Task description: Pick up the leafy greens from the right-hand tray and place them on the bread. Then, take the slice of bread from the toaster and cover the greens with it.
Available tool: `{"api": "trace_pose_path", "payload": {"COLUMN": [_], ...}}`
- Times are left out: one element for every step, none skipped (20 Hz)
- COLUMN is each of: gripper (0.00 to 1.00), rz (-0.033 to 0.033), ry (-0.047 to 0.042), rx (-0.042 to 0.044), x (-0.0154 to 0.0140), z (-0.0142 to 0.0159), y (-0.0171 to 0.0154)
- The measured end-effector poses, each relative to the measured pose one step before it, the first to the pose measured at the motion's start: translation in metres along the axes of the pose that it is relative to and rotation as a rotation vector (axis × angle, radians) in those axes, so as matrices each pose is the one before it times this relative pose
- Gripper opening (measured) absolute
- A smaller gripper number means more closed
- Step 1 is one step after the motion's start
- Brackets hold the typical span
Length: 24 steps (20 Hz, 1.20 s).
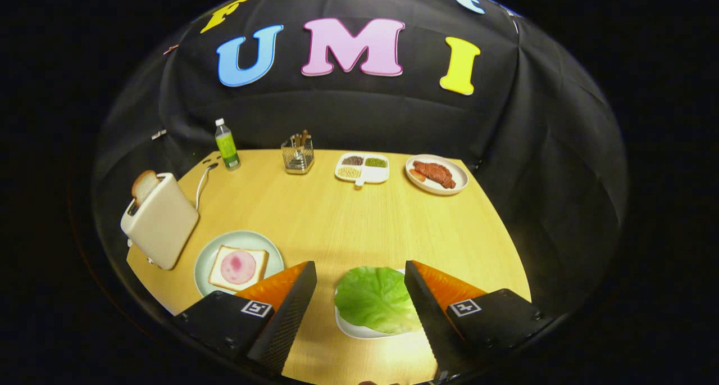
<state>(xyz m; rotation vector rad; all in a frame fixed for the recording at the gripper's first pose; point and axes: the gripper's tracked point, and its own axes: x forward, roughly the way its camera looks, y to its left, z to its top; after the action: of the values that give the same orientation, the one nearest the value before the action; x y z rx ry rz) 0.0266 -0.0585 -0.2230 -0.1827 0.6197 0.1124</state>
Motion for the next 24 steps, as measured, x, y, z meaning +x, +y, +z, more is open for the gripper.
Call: {"api": "trace_pose_path", "payload": {"gripper": [0.98, 0.98, 0.98, 0.98, 0.98, 0.98, 0.99, 0.98, 0.98, 0.98, 0.98, 0.98, 0.98, 0.98, 0.96, 0.95, 0.96, 0.95, 0.95, 0.93, 0.90, 0.86, 0.71, 0.70], "rz": [0.00552, 0.00521, 0.00657, 0.00416, 0.00242, 0.00454, 0.00600, 0.00481, 0.00175, 0.00429, 0.00623, 0.00897, 0.00498, 0.00164, 0.00467, 0.01158, -0.00049, 0.00130, 0.00173, 0.00058, -0.00407, -0.00085, 0.00237, -0.00156], "ry": [0.03201, 0.03122, 0.03095, 0.02285, 0.02807, 0.02257, 0.01919, 0.01573, 0.01470, 0.01585, 0.01614, 0.01600, 0.01590, 0.01143, 0.00917, -0.00635, -0.00891, -0.00320, -0.00340, -0.00087, -0.00055, -0.00431, 0.00649, -0.00577], "rx": [-0.00351, -0.00274, -0.00410, -0.00525, -0.00795, -0.00872, -0.00913, -0.00816, -0.00540, 0.00064, 0.00308, 0.00170, -0.00125, -0.00170, -0.00081, 0.00927, 0.00638, 0.00085, -0.00393, 0.00011, -0.00182, 0.00652, 0.00629, -0.00014], "x": [0.00916, 0.00963, 0.01002, 0.00739, 0.00691, 0.00681, 0.00666, 0.00764, 0.00593, 0.00377, 0.00465, 0.00249, 0.00309, 0.00271, 0.00285, -0.00049, 0.00330, -0.00114, 0.00095, -0.00009, 0.00085, -0.00027, 0.00102, 0.00124], "z": [-0.00952, -0.00902, -0.01153, -0.00754, -0.00830, -0.00804, -0.00645, -0.00516, -0.00455, -0.00510, -0.00548, -0.00433, -0.00482, -0.00399, -0.00264, 0.00122, 0.00230, 0.00145, 0.00132, 0.00043, 0.00031, 0.00162, -0.00030, 0.00119], "y": [-0.00337, -0.00436, -0.00403, -0.00276, -0.00317, -0.00080, -0.00134, -0.00249, -0.00214, 0.00038, -0.00050, 0.00013, -0.00041, -0.00143, -0.00052, 0.00224, -0.00093, -0.00151, -0.00051, 0.00092, -0.00235, -0.00219, -0.00039, -0.00198]}}
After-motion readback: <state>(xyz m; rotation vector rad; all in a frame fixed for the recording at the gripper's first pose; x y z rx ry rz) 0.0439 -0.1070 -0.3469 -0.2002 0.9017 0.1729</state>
